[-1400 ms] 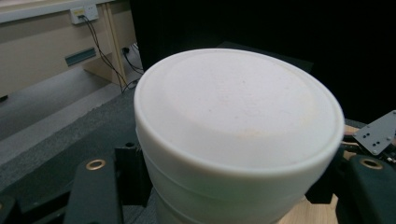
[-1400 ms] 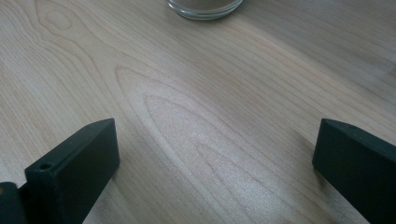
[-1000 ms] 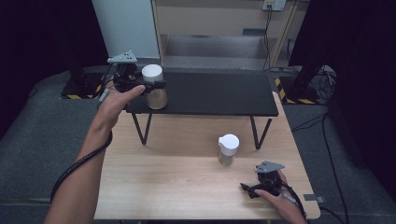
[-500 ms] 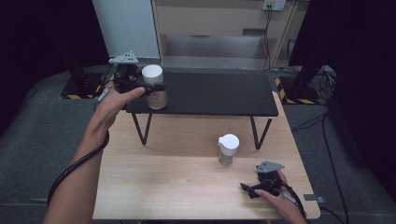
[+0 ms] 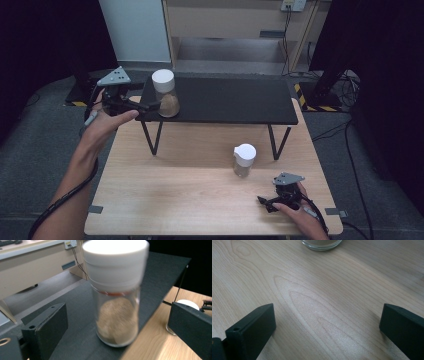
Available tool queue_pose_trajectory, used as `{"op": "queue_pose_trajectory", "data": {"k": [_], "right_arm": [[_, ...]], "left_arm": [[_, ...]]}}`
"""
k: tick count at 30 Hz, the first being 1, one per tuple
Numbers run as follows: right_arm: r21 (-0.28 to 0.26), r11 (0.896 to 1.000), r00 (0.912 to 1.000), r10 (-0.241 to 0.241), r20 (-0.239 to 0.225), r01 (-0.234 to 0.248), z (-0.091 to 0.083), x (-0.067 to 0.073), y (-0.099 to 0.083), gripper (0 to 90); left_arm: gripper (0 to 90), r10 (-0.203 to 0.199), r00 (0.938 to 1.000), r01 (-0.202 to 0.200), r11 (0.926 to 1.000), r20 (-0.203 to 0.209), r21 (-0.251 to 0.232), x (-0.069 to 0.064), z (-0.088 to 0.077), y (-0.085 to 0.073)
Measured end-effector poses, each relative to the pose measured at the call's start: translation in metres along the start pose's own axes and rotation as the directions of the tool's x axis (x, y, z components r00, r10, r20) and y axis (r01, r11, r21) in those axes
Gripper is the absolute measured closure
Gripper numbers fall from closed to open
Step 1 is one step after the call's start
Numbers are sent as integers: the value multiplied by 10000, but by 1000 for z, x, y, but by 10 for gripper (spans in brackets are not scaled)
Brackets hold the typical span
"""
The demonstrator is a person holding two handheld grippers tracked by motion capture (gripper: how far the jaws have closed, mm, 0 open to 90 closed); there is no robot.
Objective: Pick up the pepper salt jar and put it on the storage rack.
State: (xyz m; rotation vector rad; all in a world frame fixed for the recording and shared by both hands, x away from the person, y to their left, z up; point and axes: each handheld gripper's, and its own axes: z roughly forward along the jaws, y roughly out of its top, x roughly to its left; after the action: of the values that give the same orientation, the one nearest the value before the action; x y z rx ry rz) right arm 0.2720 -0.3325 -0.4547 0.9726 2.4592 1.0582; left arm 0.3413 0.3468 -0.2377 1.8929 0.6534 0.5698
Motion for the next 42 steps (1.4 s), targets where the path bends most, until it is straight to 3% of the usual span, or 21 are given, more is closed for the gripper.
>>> {"op": "queue_pose_trajectory", "data": {"k": [3,8,16,25,28,34,42], "right_arm": [[0,10000,10000,1,1,-1,0,0,0,13],[1,10000,10000,-1,4,1,0,0,0,13],[1,10000,10000,0,3,0,0,0,0,12],[1,10000,10000,1,3,-1,0,0,0,12],[1,10000,10000,0,2,0,0,0,0,12],[0,10000,10000,1,2,-1,0,0,0,12],[-1,10000,10000,0,4,0,0,0,0,12]], "left_arm": [[17,191,9998,-191,9997,-6,-180,-13,-7,-9],[16,854,9963,-853,9962,110,-151,-37,-14,-15],[19,938,9956,-938,9956,72,-8,-68,-10,-28],[19,799,9952,-833,9946,568,612,-97,28,-56],[23,509,9930,-566,9971,1062,515,-97,40,-67],[26,700,9925,-778,9940,1000,771,-114,59,-83],[26,431,9923,-583,9897,1162,1311,-133,78,-108]]}}
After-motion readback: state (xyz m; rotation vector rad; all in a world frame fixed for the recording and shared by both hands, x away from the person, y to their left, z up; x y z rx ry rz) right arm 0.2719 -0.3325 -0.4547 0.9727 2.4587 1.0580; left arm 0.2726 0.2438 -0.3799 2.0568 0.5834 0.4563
